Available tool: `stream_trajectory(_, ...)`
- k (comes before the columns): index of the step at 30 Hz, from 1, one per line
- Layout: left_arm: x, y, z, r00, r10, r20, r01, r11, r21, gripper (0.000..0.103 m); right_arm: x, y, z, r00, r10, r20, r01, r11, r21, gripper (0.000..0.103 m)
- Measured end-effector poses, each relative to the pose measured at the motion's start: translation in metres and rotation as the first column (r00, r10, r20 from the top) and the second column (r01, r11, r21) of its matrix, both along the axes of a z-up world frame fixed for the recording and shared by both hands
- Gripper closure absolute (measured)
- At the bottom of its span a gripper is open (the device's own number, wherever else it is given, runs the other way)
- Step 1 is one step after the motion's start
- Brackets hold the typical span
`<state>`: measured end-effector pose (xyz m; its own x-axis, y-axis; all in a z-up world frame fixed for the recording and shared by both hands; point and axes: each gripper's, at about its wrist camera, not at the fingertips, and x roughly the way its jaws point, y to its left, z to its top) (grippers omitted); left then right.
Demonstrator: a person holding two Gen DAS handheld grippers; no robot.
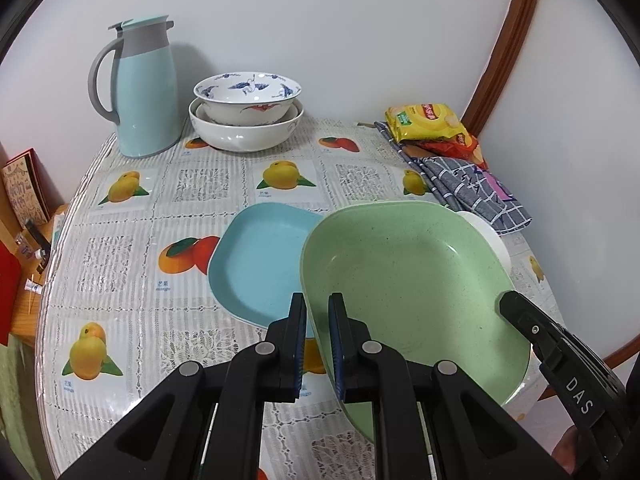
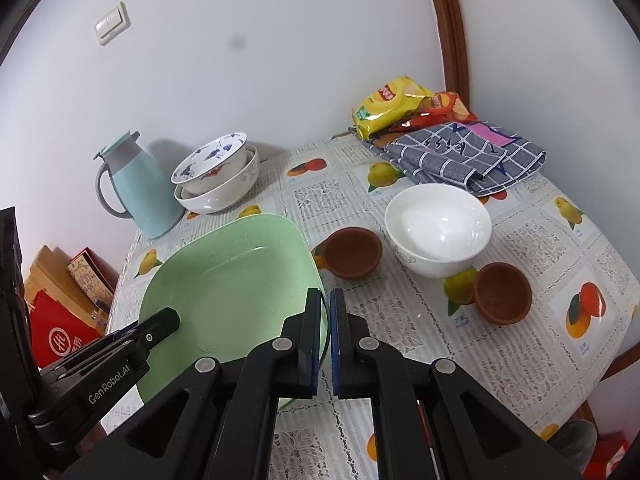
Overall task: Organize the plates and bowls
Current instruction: 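Lower the light green plate onto the light blue plate with both grippers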
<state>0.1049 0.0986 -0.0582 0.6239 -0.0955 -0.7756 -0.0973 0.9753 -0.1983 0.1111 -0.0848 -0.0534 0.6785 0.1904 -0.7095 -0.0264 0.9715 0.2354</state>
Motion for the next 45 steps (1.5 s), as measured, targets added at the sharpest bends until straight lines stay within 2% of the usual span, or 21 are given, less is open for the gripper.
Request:
stream_trajectory(22,0.023,0.048,-0.046,0.992,0.068,-0.103,-0.067,0.998,0.015,0.092,0.028,0.044,-0.053,0.989,0.095,-0.112,-0.094,0.995,0.018,0.099)
stream_trajectory(45,0.082,0.073,-0.061,0.992,0.072,-0.104,-0.070,0.997,0.026,0.092,0.070,0.074,-0.074,0.981,0.127,-0.147,-0.124,0.992,0.029,0.098)
